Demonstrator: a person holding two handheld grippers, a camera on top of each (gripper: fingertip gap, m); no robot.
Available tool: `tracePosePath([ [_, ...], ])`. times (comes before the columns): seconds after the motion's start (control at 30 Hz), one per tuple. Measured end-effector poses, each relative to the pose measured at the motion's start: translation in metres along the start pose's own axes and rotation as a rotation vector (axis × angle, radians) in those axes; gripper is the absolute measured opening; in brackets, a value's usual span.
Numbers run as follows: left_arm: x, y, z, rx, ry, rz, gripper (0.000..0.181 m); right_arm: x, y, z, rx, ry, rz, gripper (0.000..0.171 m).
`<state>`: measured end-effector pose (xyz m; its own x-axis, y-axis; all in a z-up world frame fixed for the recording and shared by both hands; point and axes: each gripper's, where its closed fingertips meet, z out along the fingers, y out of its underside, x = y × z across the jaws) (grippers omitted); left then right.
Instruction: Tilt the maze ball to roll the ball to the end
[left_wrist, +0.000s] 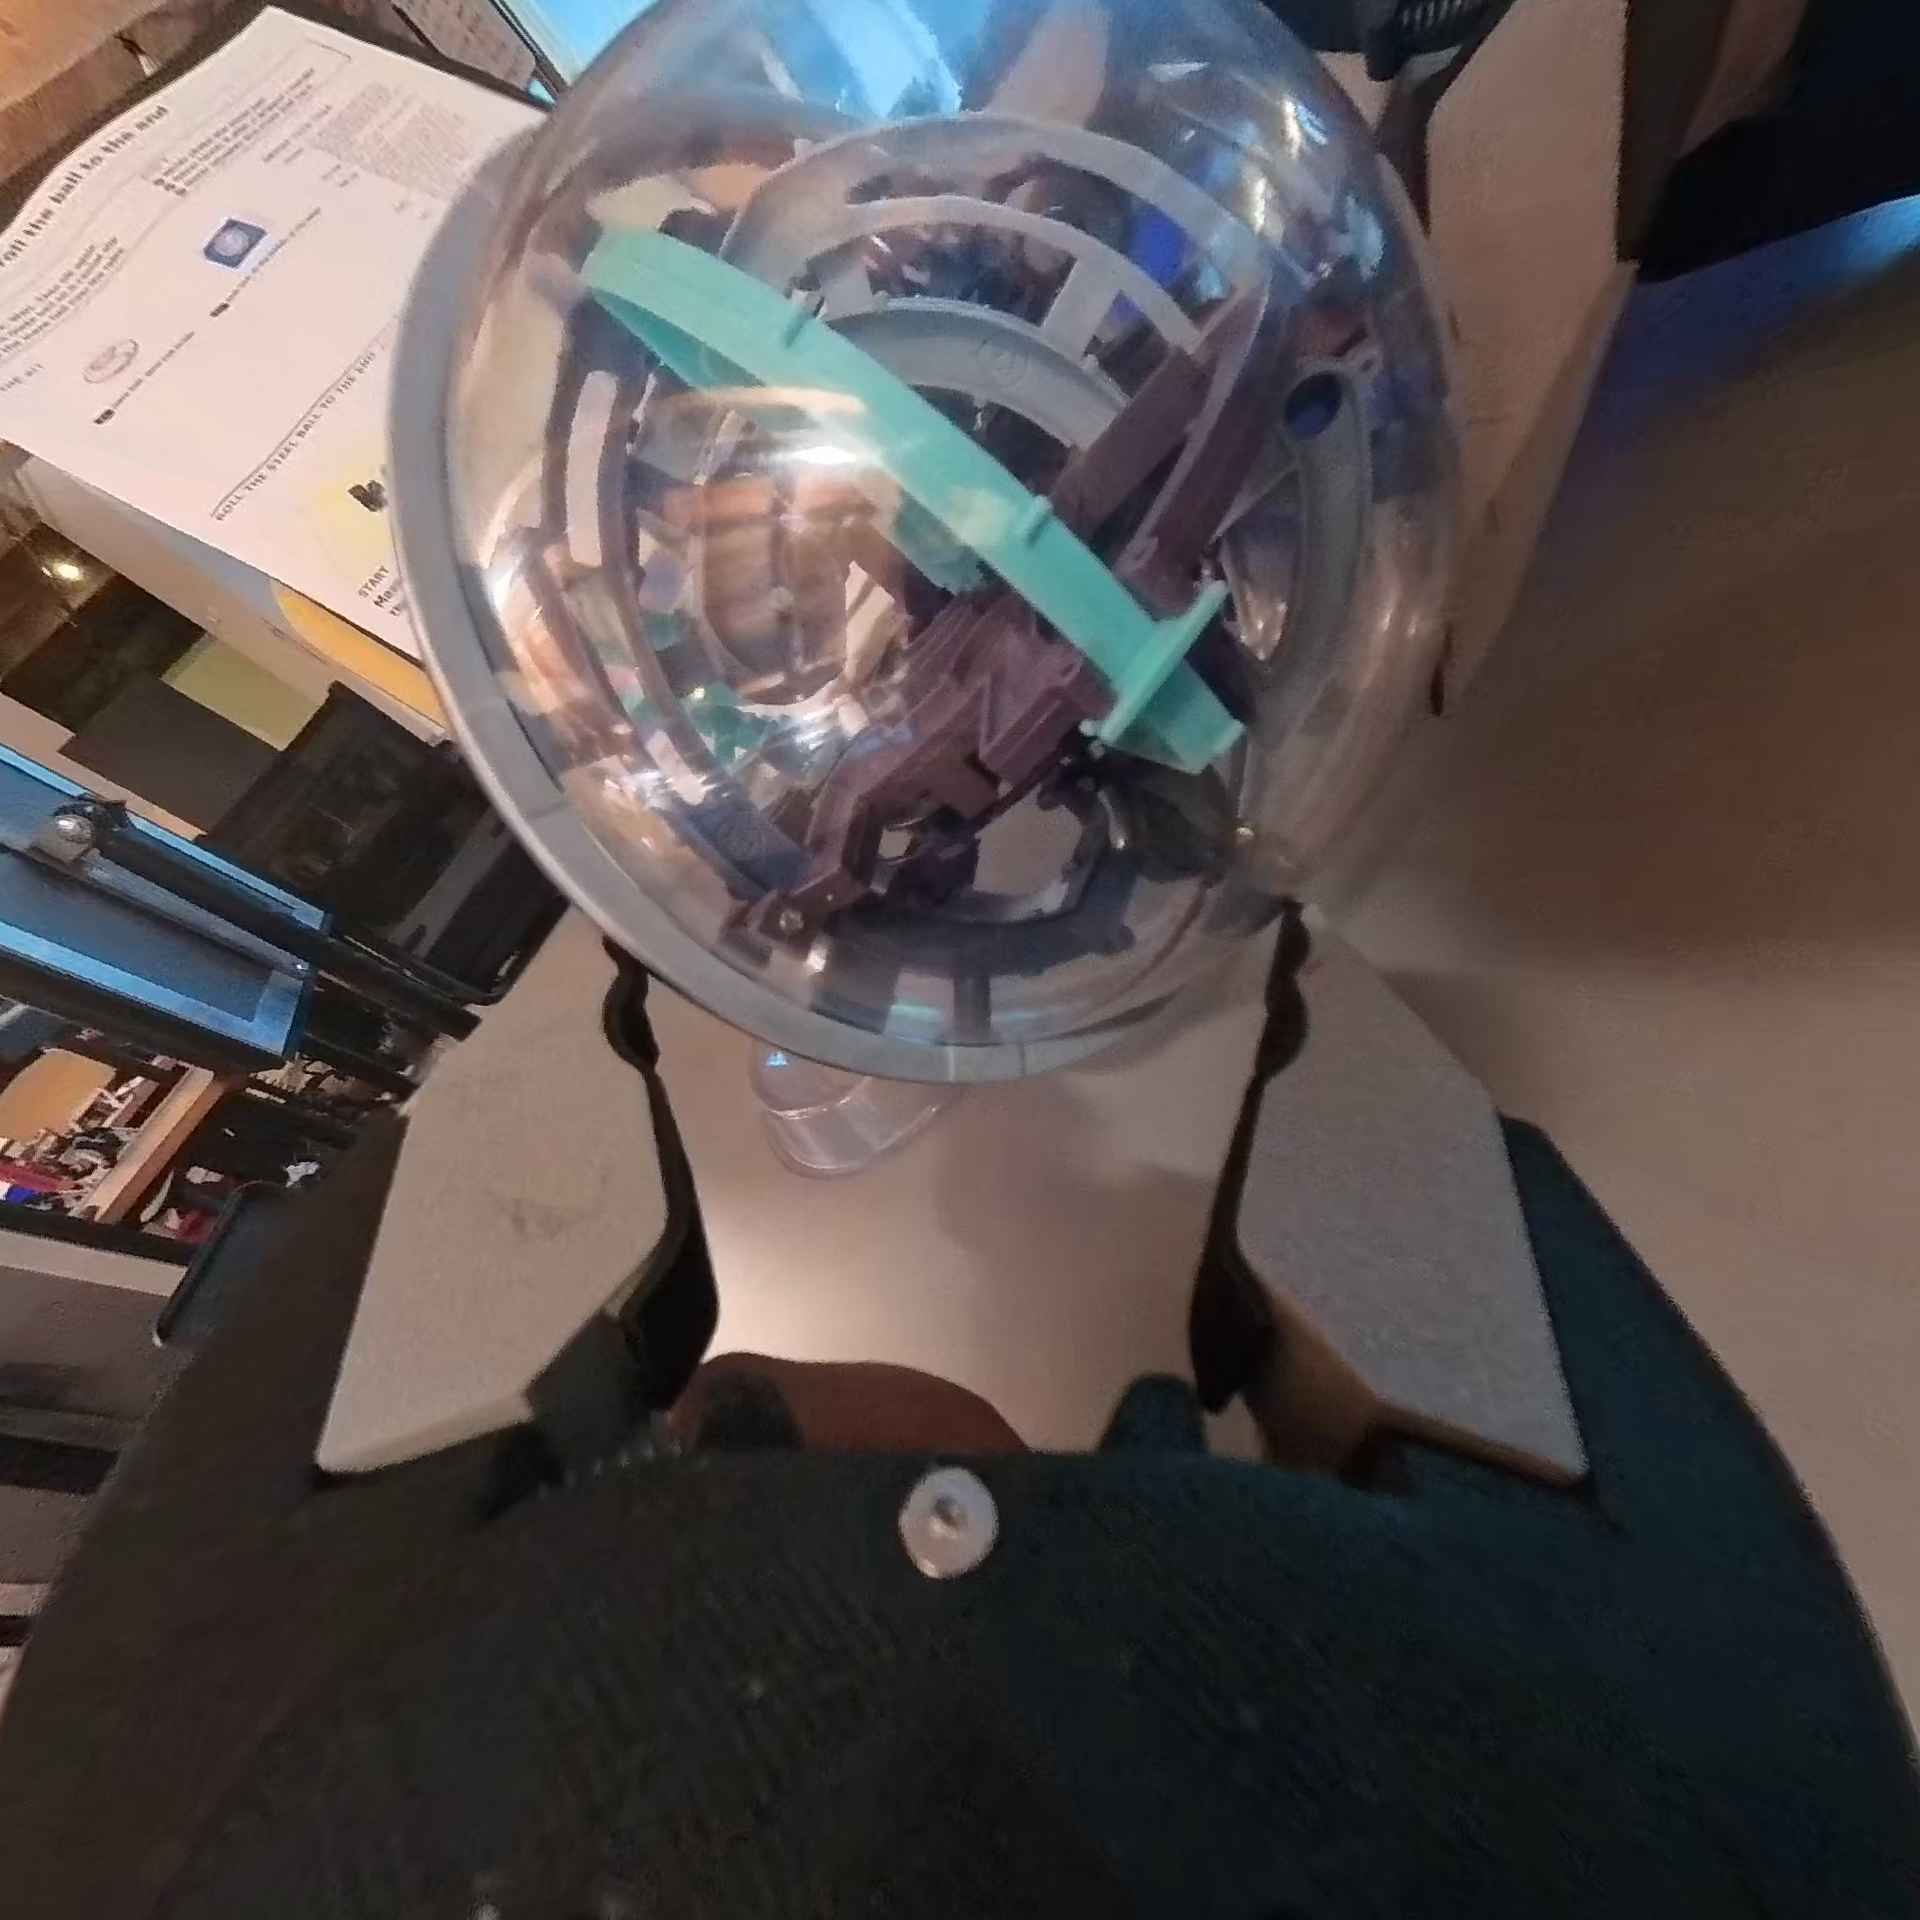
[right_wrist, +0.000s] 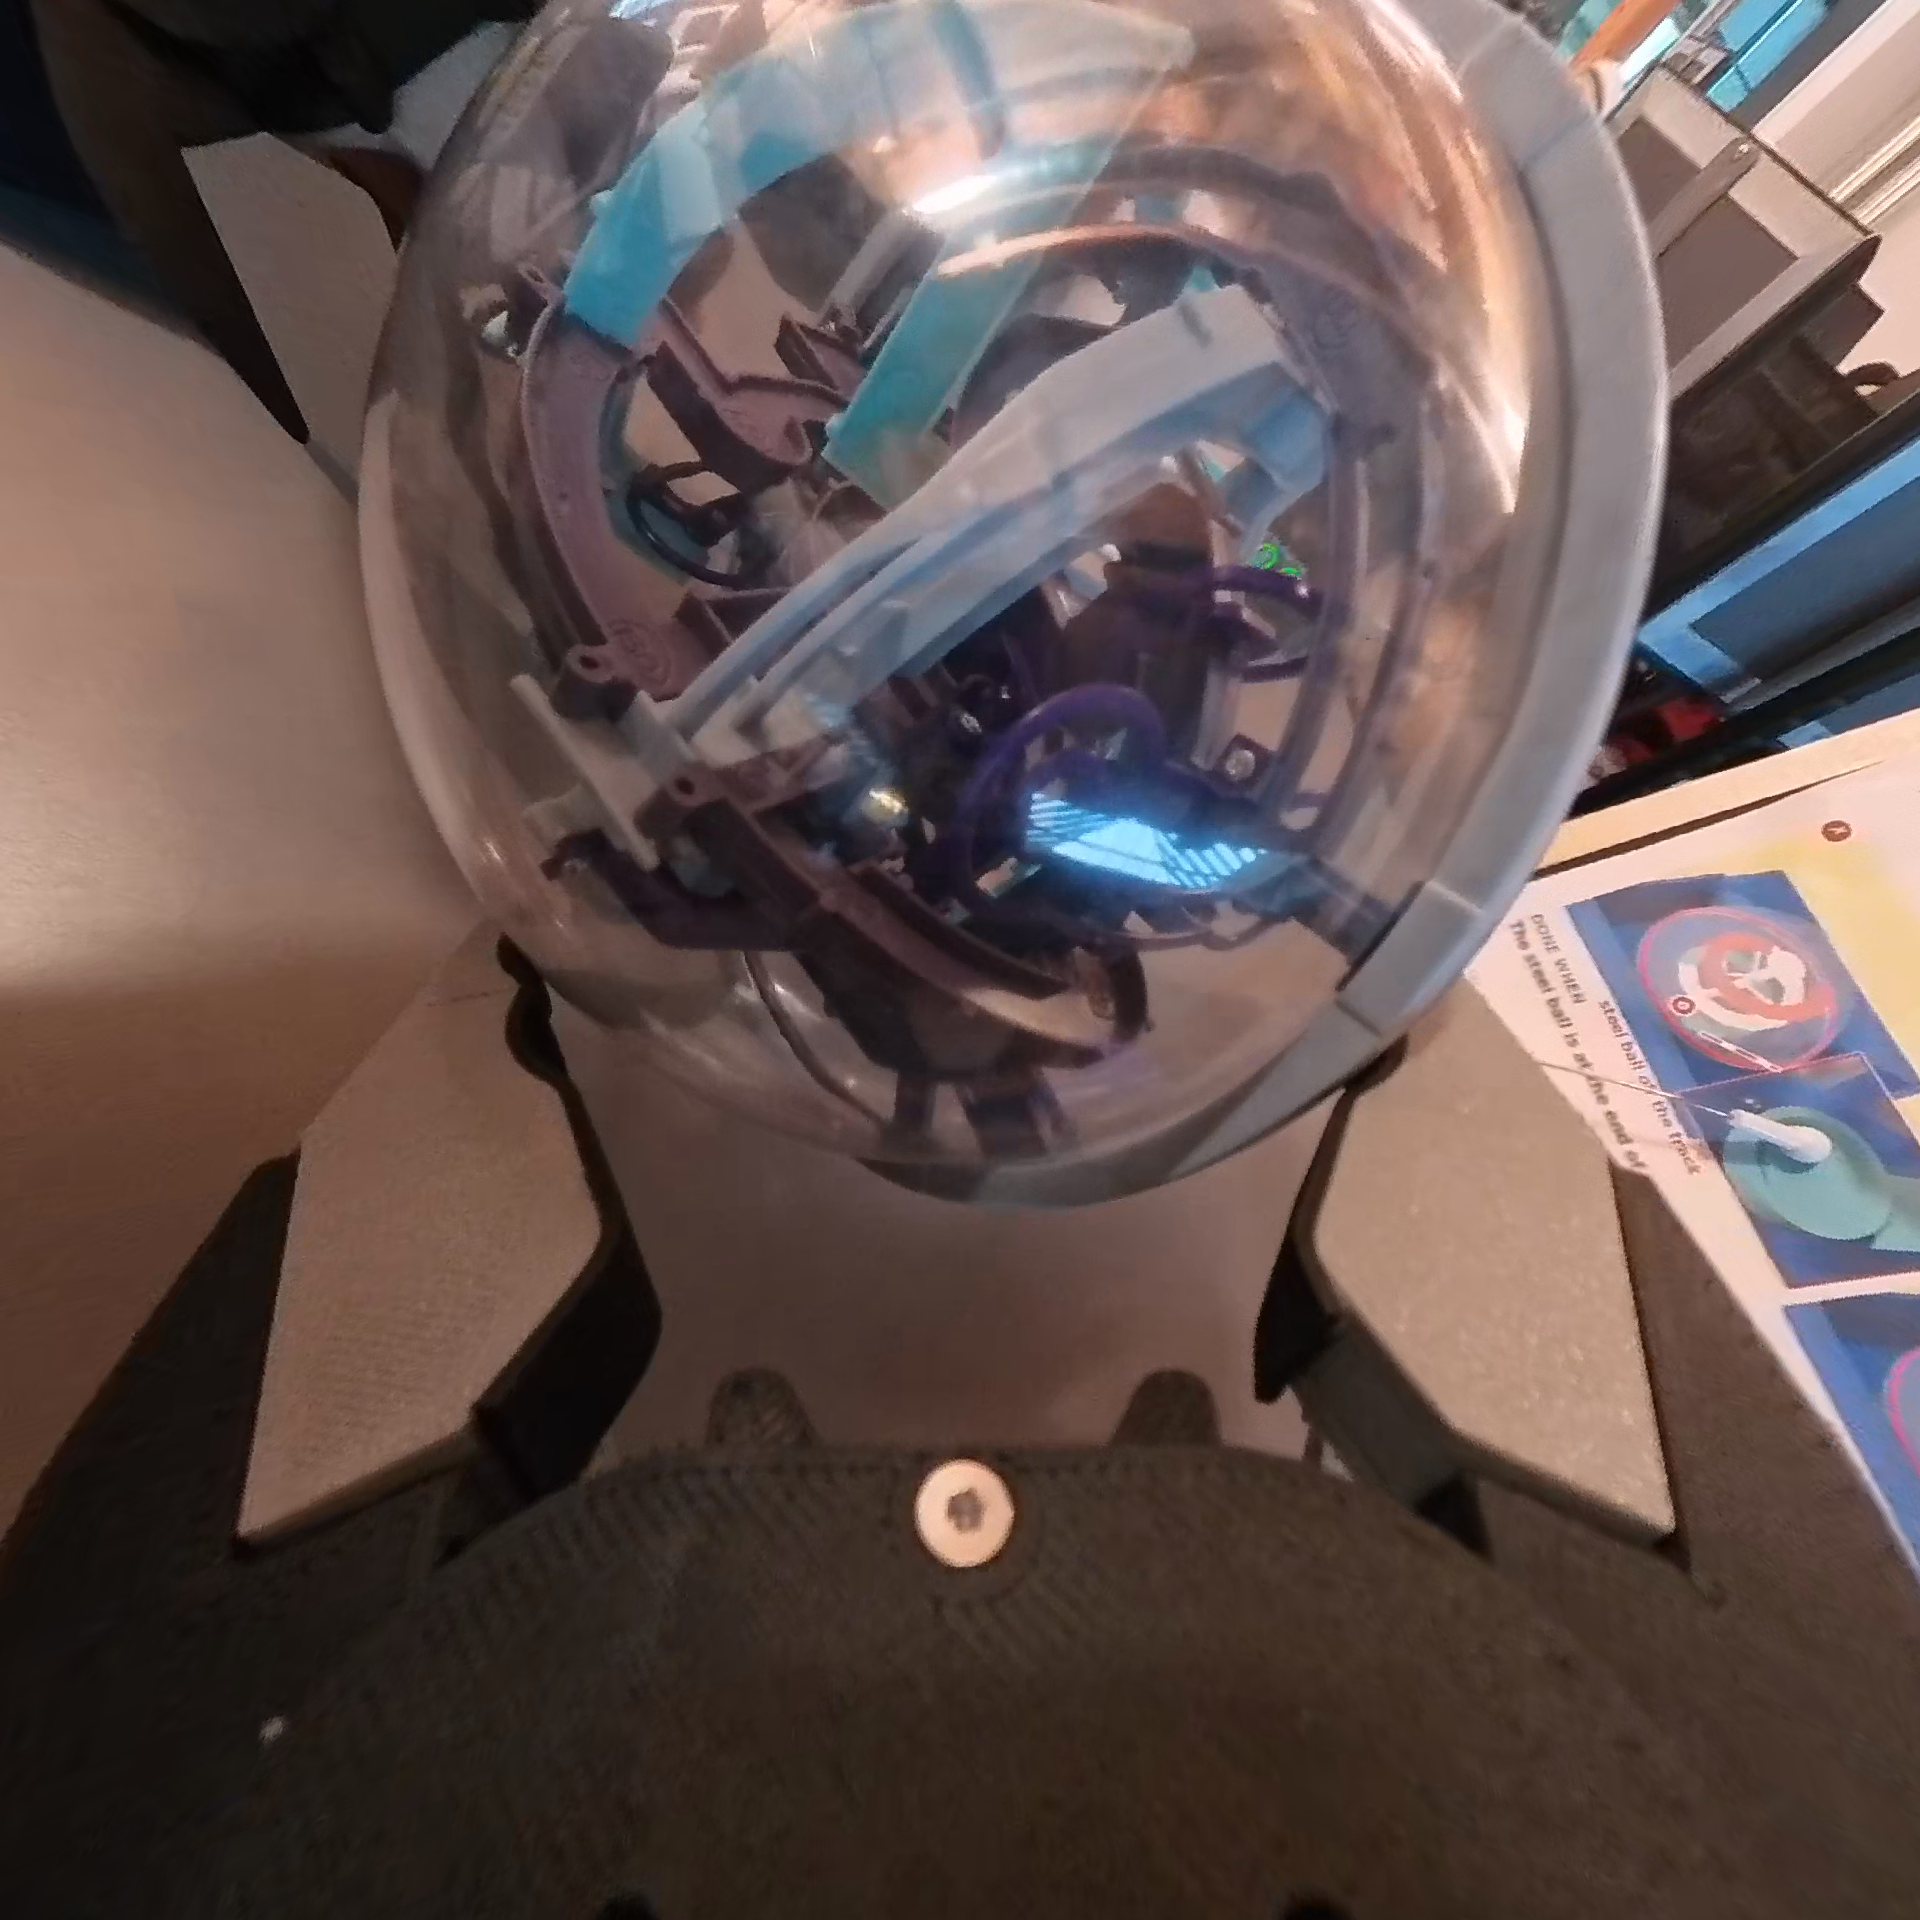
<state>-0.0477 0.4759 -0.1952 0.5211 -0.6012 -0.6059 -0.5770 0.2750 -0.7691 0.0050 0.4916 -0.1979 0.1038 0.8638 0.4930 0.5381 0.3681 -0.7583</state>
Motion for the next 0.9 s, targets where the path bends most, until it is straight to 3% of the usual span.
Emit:
tracePosePath([
  [0.9, 0.010, 0.006, 0.002, -0.040, 0.089, -0.119, 0.117, -0.010, 0.014, 0.005, -0.035, -0.116, 0.148, 0.150],
])
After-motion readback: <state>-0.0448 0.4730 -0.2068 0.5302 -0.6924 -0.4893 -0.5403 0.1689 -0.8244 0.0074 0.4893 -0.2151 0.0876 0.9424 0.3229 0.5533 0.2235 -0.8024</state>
